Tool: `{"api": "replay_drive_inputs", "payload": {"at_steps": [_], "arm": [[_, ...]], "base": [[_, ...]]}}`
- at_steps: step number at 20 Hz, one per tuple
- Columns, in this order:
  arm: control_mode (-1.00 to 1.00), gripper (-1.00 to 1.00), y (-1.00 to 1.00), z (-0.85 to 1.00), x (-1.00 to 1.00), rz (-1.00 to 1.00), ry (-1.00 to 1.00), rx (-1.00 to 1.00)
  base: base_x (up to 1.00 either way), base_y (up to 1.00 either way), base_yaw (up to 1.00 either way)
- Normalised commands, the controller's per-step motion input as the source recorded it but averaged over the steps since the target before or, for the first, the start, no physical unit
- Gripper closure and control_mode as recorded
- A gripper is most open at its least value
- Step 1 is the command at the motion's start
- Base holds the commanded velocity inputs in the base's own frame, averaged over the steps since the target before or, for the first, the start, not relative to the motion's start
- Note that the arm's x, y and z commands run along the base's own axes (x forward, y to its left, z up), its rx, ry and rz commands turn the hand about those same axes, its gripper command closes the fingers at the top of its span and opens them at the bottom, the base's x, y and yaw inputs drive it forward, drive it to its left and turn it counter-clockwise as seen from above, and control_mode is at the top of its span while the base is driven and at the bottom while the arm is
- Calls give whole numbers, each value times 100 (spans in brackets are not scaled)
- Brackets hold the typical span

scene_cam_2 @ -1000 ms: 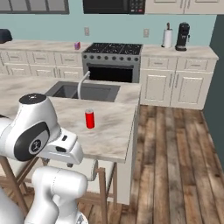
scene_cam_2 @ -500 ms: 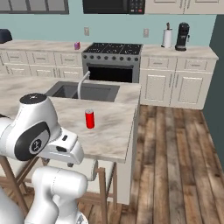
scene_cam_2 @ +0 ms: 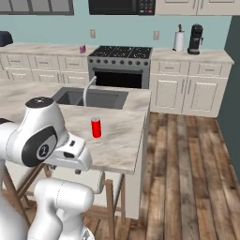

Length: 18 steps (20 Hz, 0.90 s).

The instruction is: Four empty soda cans are scattered around the kitchen. Gather all the cans and cluster them next to the stove for recycling.

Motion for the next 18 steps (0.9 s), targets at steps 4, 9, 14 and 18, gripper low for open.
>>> {"api": "replay_drive_inputs", "payload": {"at_steps": [4,9,14,18], "arm": [[-100,-100,4,0,61,-4,0,0],[-100,-100,7,0,82,-3,0,0],[-100,-100,4,2,63,0,1,0],[-100,-100,9,0,69,0,4,0]], "base": [[0,0,0],[0,0,0],[0,0,0],[0,0,0]]}}
